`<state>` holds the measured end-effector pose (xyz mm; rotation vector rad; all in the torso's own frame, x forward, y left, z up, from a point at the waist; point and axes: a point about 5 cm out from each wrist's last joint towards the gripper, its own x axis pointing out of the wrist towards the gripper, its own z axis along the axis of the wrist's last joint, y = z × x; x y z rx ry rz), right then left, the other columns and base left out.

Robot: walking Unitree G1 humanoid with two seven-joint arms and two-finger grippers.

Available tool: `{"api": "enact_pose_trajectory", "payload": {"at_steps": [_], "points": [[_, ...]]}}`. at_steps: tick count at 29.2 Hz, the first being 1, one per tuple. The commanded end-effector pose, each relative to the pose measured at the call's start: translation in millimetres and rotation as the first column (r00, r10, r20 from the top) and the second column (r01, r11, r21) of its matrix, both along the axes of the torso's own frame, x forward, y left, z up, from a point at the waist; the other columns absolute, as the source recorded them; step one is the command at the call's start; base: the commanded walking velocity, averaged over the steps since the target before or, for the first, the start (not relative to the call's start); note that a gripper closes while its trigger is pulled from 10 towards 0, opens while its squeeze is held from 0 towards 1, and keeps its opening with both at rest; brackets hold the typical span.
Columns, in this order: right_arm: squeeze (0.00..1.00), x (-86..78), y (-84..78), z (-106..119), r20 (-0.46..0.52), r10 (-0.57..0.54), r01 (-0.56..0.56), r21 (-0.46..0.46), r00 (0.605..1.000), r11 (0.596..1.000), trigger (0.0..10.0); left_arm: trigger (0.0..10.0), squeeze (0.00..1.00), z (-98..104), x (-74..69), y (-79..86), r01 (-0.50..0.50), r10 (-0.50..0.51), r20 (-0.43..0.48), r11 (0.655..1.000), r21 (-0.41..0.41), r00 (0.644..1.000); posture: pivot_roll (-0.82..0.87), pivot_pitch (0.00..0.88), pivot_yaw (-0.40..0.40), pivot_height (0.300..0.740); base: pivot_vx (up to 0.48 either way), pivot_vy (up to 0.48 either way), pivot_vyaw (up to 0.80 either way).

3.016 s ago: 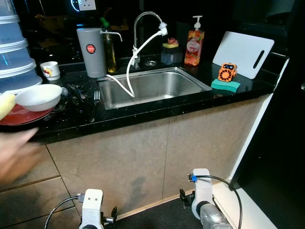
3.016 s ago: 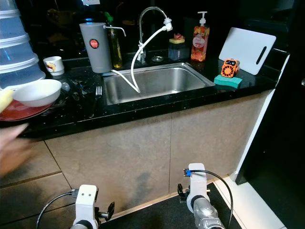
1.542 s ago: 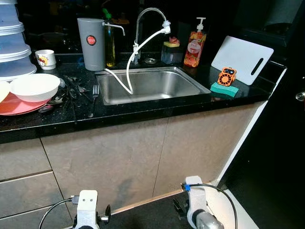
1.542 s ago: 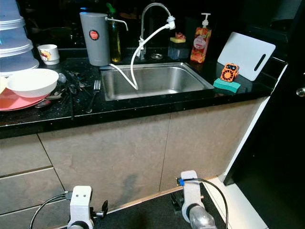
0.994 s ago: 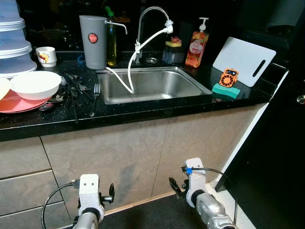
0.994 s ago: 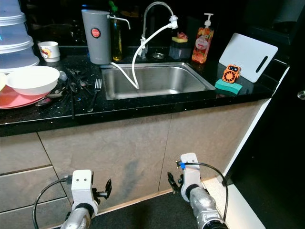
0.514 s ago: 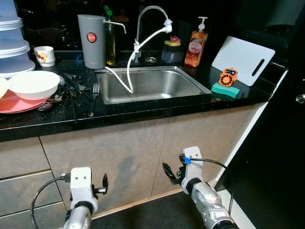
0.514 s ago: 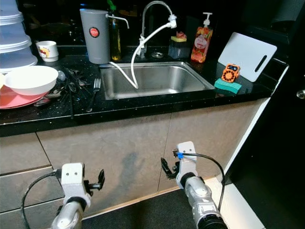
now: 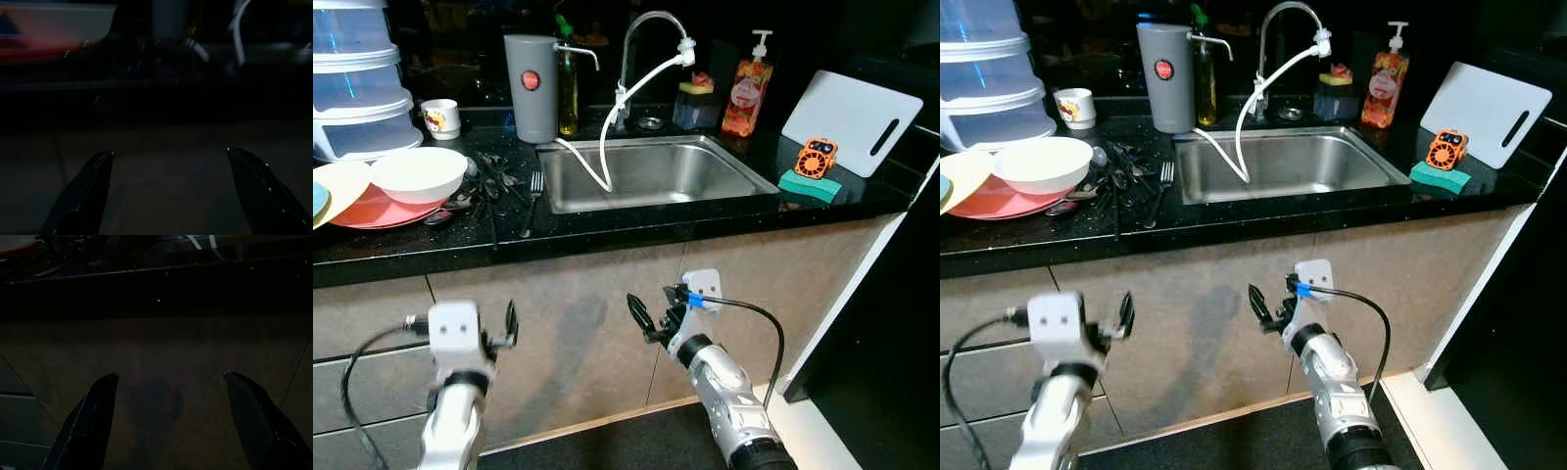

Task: Kitchen organization

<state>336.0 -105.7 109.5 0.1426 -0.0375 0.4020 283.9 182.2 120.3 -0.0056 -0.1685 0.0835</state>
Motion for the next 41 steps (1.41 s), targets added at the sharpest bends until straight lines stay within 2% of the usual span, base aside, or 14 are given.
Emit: {"api": "enact_pose_trajectory", "payload": {"at_steps": [1, 5, 7, 11, 14, 22, 24, 29, 30, 32, 33, 41], "points": [[0.0, 1.4, -0.5, 2, -0.005, 0.006, -0.007, -0.009, 1.0, 1.0, 10.0, 10.0, 0.0, -5, -0.6, -1.8, 0.014, -0.014, -0.033, 1.0, -0.004, 0.999, 0.04, 0.016, -0.047, 0.74, 0.0, 0.0, 0.0], [0.0, 5.1, 0.5, 10, 0.021, -0.01, 0.01, 0.004, 1.0, 1.0, 10.0, 10.0, 0.0, 3, 6.4, -6.4, 0.061, -0.062, 0.011, 0.996, 0.058, 0.998, 0.05, 0.015, -0.053, 0.74, 0.0, 0.0, 0.0], [0.0, 8.1, -1.0, 13, 0.009, -0.034, 0.033, 0.052, 0.999, 0.998, 10.0, 10.0, 0.0, 7, 14.3, -4.6, 0.033, -0.033, -0.006, 0.998, 0.054, 0.999, 0.04, 0.018, -0.054, 0.74, 0.0, 0.0, 0.0], [0.0, 9.1, 0.2, 14, 0.004, -0.034, 0.034, 0.056, 0.999, 0.998, 10.0, 10.0, 0.0, 9, 21.9, 5.3, -0.04, 0.043, -0.029, 0.995, 0.09, 0.999, 0.03, 0.023, -0.043, 0.74, 0.0, 0.0, 0.0], [0.0, 9.3, 0.5, 14, -0.006, -0.028, 0.028, 0.068, 1.0, 0.997, 10.0, 10.0, 0.0, 14, 28.7, 12.7, -0.08, 0.081, -0.025, 0.995, 0.055, 0.996, 0.04, 0.029, -0.041, 0.74, 0.0, 0.0, 0.0], [0.0, 8.3, 3.2, 12, -0.023, -0.003, 0.005, 0.081, 1.0, 0.997, 10.0, 10.0, 0.0, 20, 35.9, 12.7, -0.087, 0.088, -0.02, 0.994, 0.064, 0.996, 0.04, 0.039, -0.04, 0.74, 0.0, 0.0, 0.0], [0.0, 8.4, 9.0, 12, -0.022, 0.051, -0.05, 0.081, 0.998, 0.996, 10.0, 10.0, 0.0, 25, 42.1, 13.7, -0.101, 0.102, -0.008, 0.993, 0.062, 0.995, 0.05, 0.051, -0.039, 0.74, 0.0, 0.0, 0.0], [0.0, 10.5, 15.4, 16, -0.002, 0.096, -0.096, 0.037, 0.995, 0.995, 10.0, 10.0, 0.0, 29, 49.6, 11.1, -0.078, 0.079, -0.009, 0.995, 0.064, 0.997, 0.05, 0.063, -0.029, 0.74, 0.0, 0.0, 0.0], [0.0, 10.0, 25.6, 21, 0.037, 0.184, -0.185, 0.017, 0.982, 0.983, 10.0, 10.0, 0.0, 30, 54.1, 10.4, -0.067, 0.068, -0.015, 0.995, 0.076, 0.998, 0.05, 0.067, -0.024, 0.74, 0.0, 0.0, 0.0], [0.0, 9.5, 29.1, 24, 0.05, 0.215, -0.216, 0.016, 0.975, 0.976, 10.0, 10.0, 0.0, 31, 55.3, 10.7, -0.066, 0.068, -0.017, 0.995, 0.081, 0.998, 0.05, 0.069, -0.023, 0.74, 0.0, 0.0, 0.0], [0.0, 8.6, 35.5, 30, 0.08, 0.265, -0.267, 0.013, 0.961, 0.964, 10.0, 10.0, 0.0, 32, 57.4, 12.1, -0.065, 0.067, -0.021, 0.994, 0.087, 0.998, 0.05, 0.073, -0.02, 0.74, 0.0, 0.0, 0.0], [0.0, 7.1, 49.6, 45, 0.141, 0.33, -0.335, 0.015, 0.934, 0.942, 10.0, 10.0, 0.0, 33, 64.8, 18.0, -0.082, 0.086, -0.04, 0.993, 0.091, 0.996, 0.06, 0.079, -0.011, 0.74, 0.0, 0.0, 0.0]]}}
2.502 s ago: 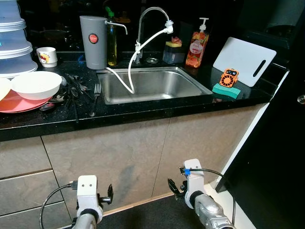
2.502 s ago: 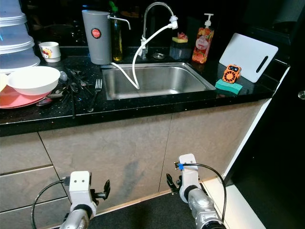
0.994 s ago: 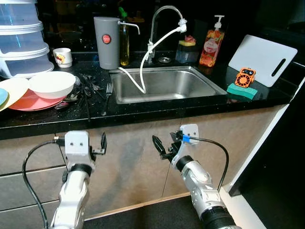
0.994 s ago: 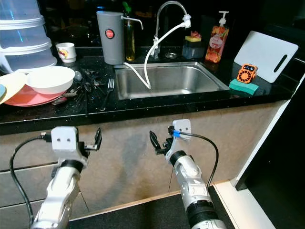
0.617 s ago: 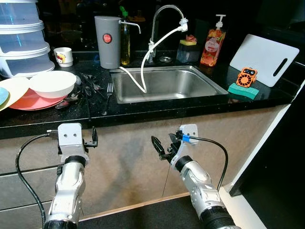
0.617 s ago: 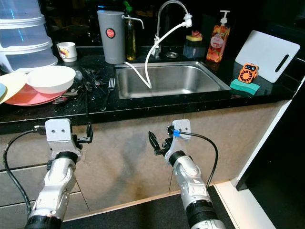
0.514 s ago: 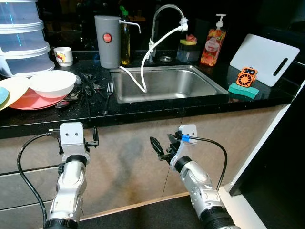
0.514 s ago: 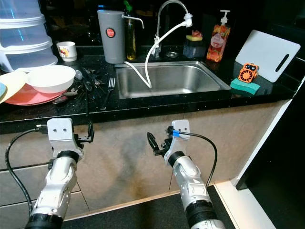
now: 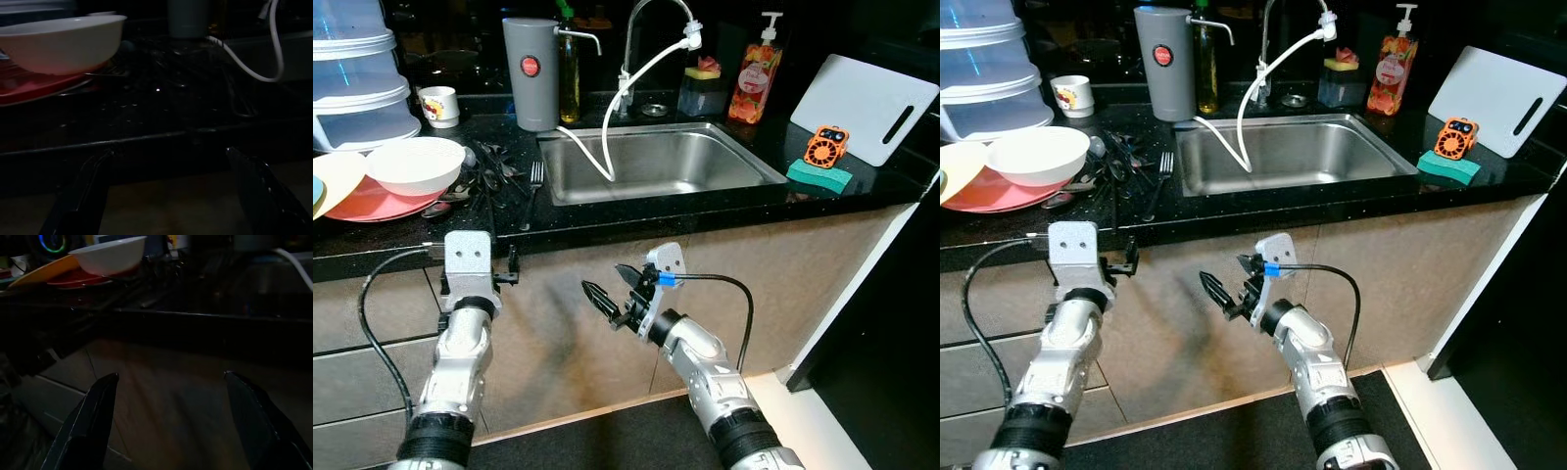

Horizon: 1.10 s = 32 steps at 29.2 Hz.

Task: Kitchen organization

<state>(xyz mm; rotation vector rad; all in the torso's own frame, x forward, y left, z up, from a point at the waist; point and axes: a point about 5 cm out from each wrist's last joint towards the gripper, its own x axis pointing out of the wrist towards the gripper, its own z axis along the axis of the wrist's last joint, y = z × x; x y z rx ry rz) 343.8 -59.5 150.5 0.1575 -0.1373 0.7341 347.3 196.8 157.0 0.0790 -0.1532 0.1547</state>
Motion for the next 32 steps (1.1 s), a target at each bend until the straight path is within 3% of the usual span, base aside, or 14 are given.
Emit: {"api": "enact_pose_trajectory", "payload": {"at_steps": [1, 17, 32], "points": [[0.0, -0.7, 4.6, 4, 0.023, 0.021, -0.021, 0.009, 1.0, 1.0, 10.0, 10.0, 0.0, -3, 2.8, 3.3, -0.005, 0.006, -0.025, 1.0, 0.012, 1.0, 0.06, 0.079, -0.01, 0.74, 0.0, 0.0, 0.0], [0.0, -0.9, 2.9, 4, 0.036, 0.027, -0.028, 0.021, 0.999, 0.999, 10.0, 10.0, 0.0, 9, 17.1, -6.9, 0.047, -0.046, 0.008, 0.998, -0.044, 0.999, 0.05, 0.078, -0.007, 0.74, 0.0, 0.0, 0.0], [0.0, 0.8, 5.8, 6, 0.026, 0.046, -0.048, 0.053, 0.999, 0.997, 10.0, 10.0, 0.0, 3, 19.2, 2.7, -0.003, 0.002, -0.033, 1.0, -0.031, 0.999, 0.05, 0.054, -0.012, 0.74, 0.0, 0.0, 0.0]]}}
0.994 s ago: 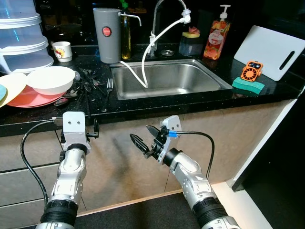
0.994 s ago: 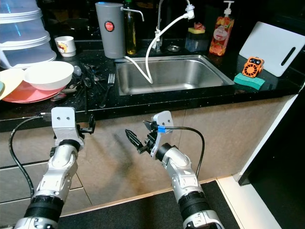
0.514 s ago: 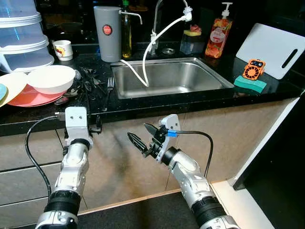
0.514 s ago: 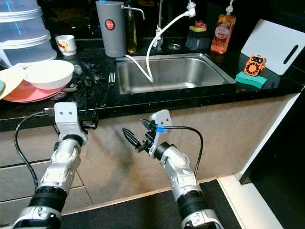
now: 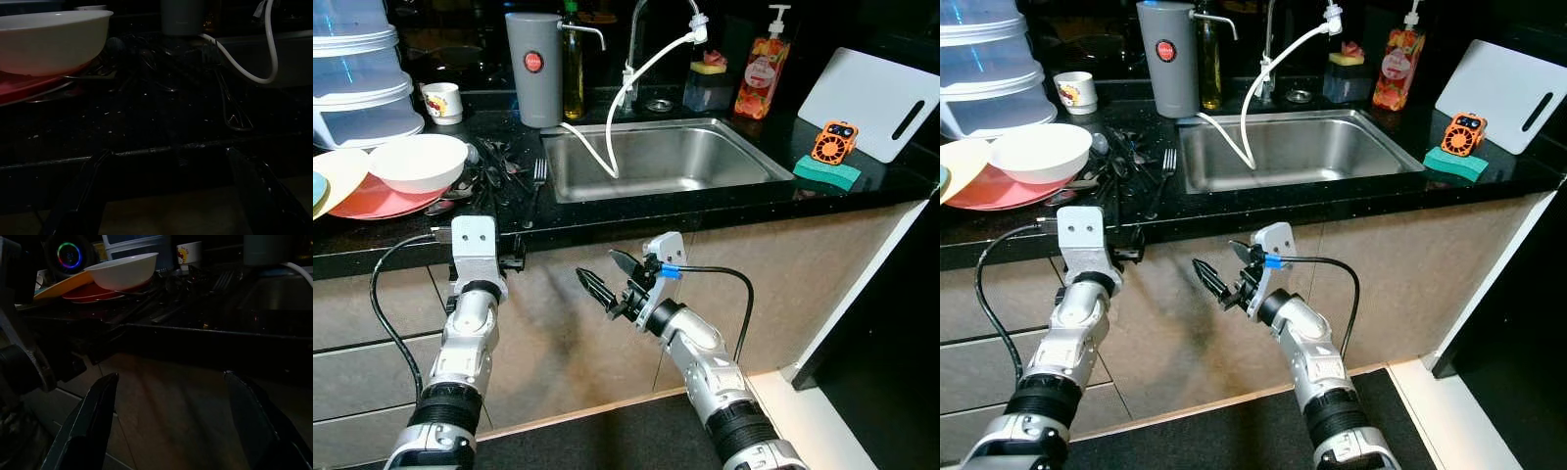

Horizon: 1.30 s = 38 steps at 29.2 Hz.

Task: Kitchen organization

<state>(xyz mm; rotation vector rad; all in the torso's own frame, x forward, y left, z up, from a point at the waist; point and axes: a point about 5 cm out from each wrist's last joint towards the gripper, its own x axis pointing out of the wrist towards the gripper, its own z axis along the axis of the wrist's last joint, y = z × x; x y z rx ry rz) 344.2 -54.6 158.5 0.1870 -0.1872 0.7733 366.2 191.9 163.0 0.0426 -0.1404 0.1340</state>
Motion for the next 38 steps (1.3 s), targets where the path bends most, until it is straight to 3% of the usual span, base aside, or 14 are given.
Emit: {"api": "enact_pose_trajectory", "payload": {"at_steps": [1, 4, 6, 8, 10, 12, 13, 14, 18, 20, 21, 34, 36, 38], "points": [[0.0, 0.3, 0.9, -2, -0.014, 0.009, -0.009, 0.011, 1.0, 1.0, 10.0, 10.0, 0.0, -3, 0.3, 7.6, -0.025, 0.025, -0.022, 1.0, 0.005, 0.999, 0.05, 0.054, -0.012, 0.74, 0.0, 0.0, 0.0], [0.0, 0.1, 1.8, -1, -0.011, 0.014, -0.014, 0.018, 1.0, 1.0, 10.0, 10.0, 0.0, -3, 0.5, 8.4, -0.026, 0.026, -0.023, 1.0, 0.007, 0.999, 0.05, 0.051, -0.01, 0.74, 0.0, 0.0, 0.0], [0.0, 0.0, 2.0, 0, -0.01, 0.015, -0.015, 0.02, 1.0, 1.0, 10.0, 9.4, 0.0, -3, 0.9, 8.7, -0.026, 0.026, -0.022, 1.0, 0.006, 0.999, 0.05, 0.051, -0.01, 0.74, 0.0, 0.0, 0.0], [0.0, 0.0, 2.2, 0, -0.008, 0.016, -0.016, 0.022, 1.0, 1.0, 10.0, 7.9, 0.0, -3, 1.2, 8.8, -0.026, 0.027, -0.022, 1.0, 0.006, 0.999, 0.05, 0.051, -0.01, 0.74, 0.0, 0.0, 0.0], [0.0, 0.1, 2.1, 0, -0.007, 0.016, -0.015, 0.023, 1.0, 1.0, 10.0, 7.4, 0.0, -3, 1.4, 8.8, -0.026, 0.026, -0.021, 1.0, 0.006, 0.999, 0.04, 0.05, -0.007, 0.74, 0.0, 0.0, 0.0], [0.0, 0.0, 1.9, 0, -0.007, 0.015, -0.015, 0.024, 1.0, 1.0, 10.0, 6.0, 0.0, -3, 1.8, 8.7, -0.025, 0.025, -0.021, 1.0, 0.005, 0.999, 0.04, 0.05, -0.007, 0.74, 0.0, 0.0, 0.0], [0.0, -0.1, 1.4, 0, -0.006, 0.015, -0.014, 0.025, 1.0, 1.0, 10.0, 4.4, 0.0, -3, 2.0, 8.5, -0.024, 0.024, -0.02, 1.0, 0.004, 1.0, 0.04, 0.05, -0.007, 0.74, 0.0, 0.0, 0.0], [0.0, -0.2, 1.1, 0, -0.006, 0.014, -0.014, 0.025, 1.0, 1.0, 10.0, 4.2, 0.0, -2, 2.1, 8.4, -0.023, 0.023, -0.02, 1.0, 0.004, 1.0, 0.04, 0.05, -0.007, 0.74, 0.0, 0.0, 0.0], [0.0, 0.0, 0.4, -1, -0.007, 0.012, -0.012, 0.024, 1.0, 1.0, 10.0, 4.2, 0.0, -1, 2.7, 7.9, -0.021, 0.021, -0.016, 1.0, 0.003, 1.0, 0.04, 0.052, -0.006, 0.74, 0.0, 0.0, 0.0], [0.0, 0.2, 0.3, 0, -0.009, 0.01, -0.01, 0.028, 1.0, 1.0, 10.0, 5.5, 0.0, -1, 3.2, 7.7, -0.018, 0.018, -0.013, 1.0, 0.002, 1.0, 0.05, 0.051, -0.004, 0.74, 0.0, 0.0, 0.0], [0.0, 0.3, 0.2, 0, -0.008, 0.009, -0.008, 0.03, 1.0, 1.0, 10.0, 10.0, 0.0, 0, 3.6, 6.9, -0.011, 0.011, -0.008, 1.0, -0.003, 1.0, 0.05, 0.051, -0.004, 0.74, 0.0, 0.0, 0.0], [0.0, 1.4, -0.8, 1, -0.01, 0.004, -0.004, 0.035, 1.0, 0.999, 10.0, 10.0, 0.0, 6, 6.6, 0.6, 0.029, -0.028, 0.012, 0.999, -0.025, 1.0, 0.05, 0.053, -0.002, 0.74, 0.0, 0.0, 0.0], [0.0, 1.5, -1.1, 0, -0.013, 0.004, -0.004, 0.035, 1.0, 0.999, 10.0, 7.7, 0.0, 5, 6.5, 1.2, 0.022, -0.022, 0.003, 1.0, -0.023, 1.0, 0.05, 0.054, -0.001, 0.74, 0.0, 0.0, 0.0], [0.0, 1.6, -1.2, 0, -0.015, 0.004, -0.004, 0.036, 1.0, 0.999, 10.0, 7.6, 0.0, 4, 6.5, 1.9, 0.016, -0.016, -0.002, 1.0, -0.02, 1.0, 0.05, 0.054, -0.001, 0.74, 0.0, 0.0, 0.0]]}}
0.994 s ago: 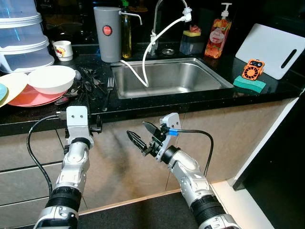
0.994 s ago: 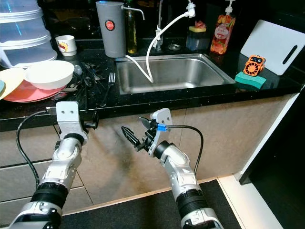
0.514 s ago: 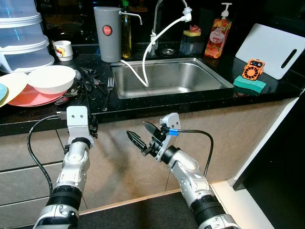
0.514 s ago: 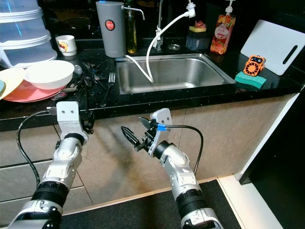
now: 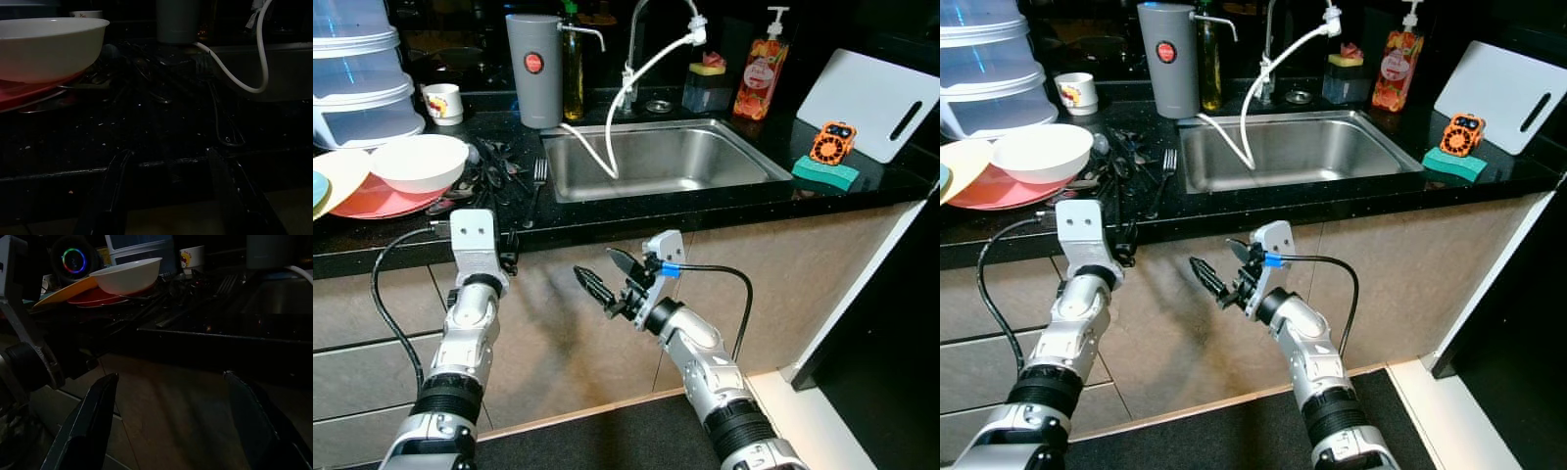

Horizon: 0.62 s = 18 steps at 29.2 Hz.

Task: Kitchen organization

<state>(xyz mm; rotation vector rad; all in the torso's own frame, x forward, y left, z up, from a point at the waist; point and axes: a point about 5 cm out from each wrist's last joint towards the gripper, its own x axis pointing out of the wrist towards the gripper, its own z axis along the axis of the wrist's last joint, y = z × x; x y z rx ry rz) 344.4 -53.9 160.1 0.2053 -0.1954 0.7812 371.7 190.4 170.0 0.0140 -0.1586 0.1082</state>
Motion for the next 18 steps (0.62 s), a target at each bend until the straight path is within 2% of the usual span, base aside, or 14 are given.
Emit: {"api": "enact_pose_trajectory", "payload": {"at_steps": [1, 2, 3, 4, 6, 7, 8, 9, 10, 18], "points": [[0.0, 1.4, -1.9, -1.8, -0.017, -0.005, 0.005, 0.017, 1.0, 1.0, 10.0, 7.6, 0.0, -3.0, 0.9, 3.4, -0.012, 0.012, -0.022, 1.0, 0.006, 1.0, 0.05, 0.054, -0.001, 0.74, 0.0, 0.0, 0.0], [0.0, 1.4, -1.9, -1.9, -0.018, -0.005, 0.005, 0.018, 1.0, 1.0, 10.0, 7.1, 0.0, -3.6, 0.9, 4.1, -0.018, 0.018, -0.026, 1.0, 0.01, 0.999, 0.05, 0.054, -0.001, 0.74, 0.0, 0.0, 0.0], [0.0, 1.4, -1.9, -1.9, -0.018, -0.005, 0.005, 0.018, 1.0, 1.0, 10.0, 7.1, 0.0, -3.6, 0.9, 4.1, -0.018, 0.018, -0.026, 1.0, 0.01, 0.999, 0.05, 0.054, -0.001, 0.74, 0.0, 0.0, 0.0], [0.0, 1.6, -2.0, -1.9, -0.019, -0.005, 0.006, 0.019, 1.0, 1.0, 10.0, 5.1, 0.0, -3.9, 1.0, 4.8, -0.024, 0.024, -0.03, 1.0, 0.012, 0.999, 0.05, 0.055, 0.0, 0.74, 0.0, 0.0, 0.0], [0.0, 1.7, -2.0, -1.8, -0.019, -0.005, 0.006, 0.019, 1.0, 1.0, 10.0, 5.1, 0.0, -4.2, 1.0, 4.9, -0.024, 0.025, -0.031, 1.0, 0.012, 0.999, 0.05, 0.056, -0.001, 0.74, 0.0, 0.0, 0.0], [0.0, 1.7, -2.0, -1.8, -0.02, -0.005, 0.006, 0.02, 1.0, 1.0, 10.0, 3.9, 0.0, -4.5, 1.0, 5.2, -0.025, 0.026, -0.033, 1.0, 0.013, 0.999, 0.05, 0.056, -0.001, 0.74, 0.0, 0.0, 0.0], [0.0, 1.7, -2.0, -1.8, -0.02, -0.005, 0.006, 0.02, 1.0, 1.0, 10.0, 3.9, 0.0, -4.5, 1.0, 5.2, -0.025, 0.026, -0.033, 1.0, 0.013, 0.999, 0.05, 0.056, -0.001, 0.74, 0.0, 0.0, 0.0], [0.0, 1.7, -2.0, -1.8, -0.02, -0.005, 0.006, 0.02, 1.0, 1.0, 10.0, 2.7, 0.0, -4.8, 0.9, 5.5, -0.026, 0.027, -0.035, 1.0, 0.015, 0.999, 0.05, 0.057, -0.002, 0.74, 0.0, 0.0, 0.0], [0.0, 1.8, -2.0, -1.8, -0.02, -0.005, 0.005, 0.02, 1.0, 1.0, 10.0, 0.0, 0.0, -5.1, 0.8, 5.7, -0.027, 0.027, -0.036, 1.0, 0.015, 0.999, 0.05, 0.057, -0.002, 0.74, 0.0, 0.0, 0.0], [0.0, 2.1, -2.1, -1.6, -0.021, -0.006, 0.007, 0.023, 1.0, 1.0, 10.0, 0.0, 0.0, -5.5, 0.5, 6.4, -0.029, 0.029, -0.036, 1.0, 0.008, 0.999, 0.05, 0.057, -0.002, 0.74, 0.0, 0.0, 0.0]]}}
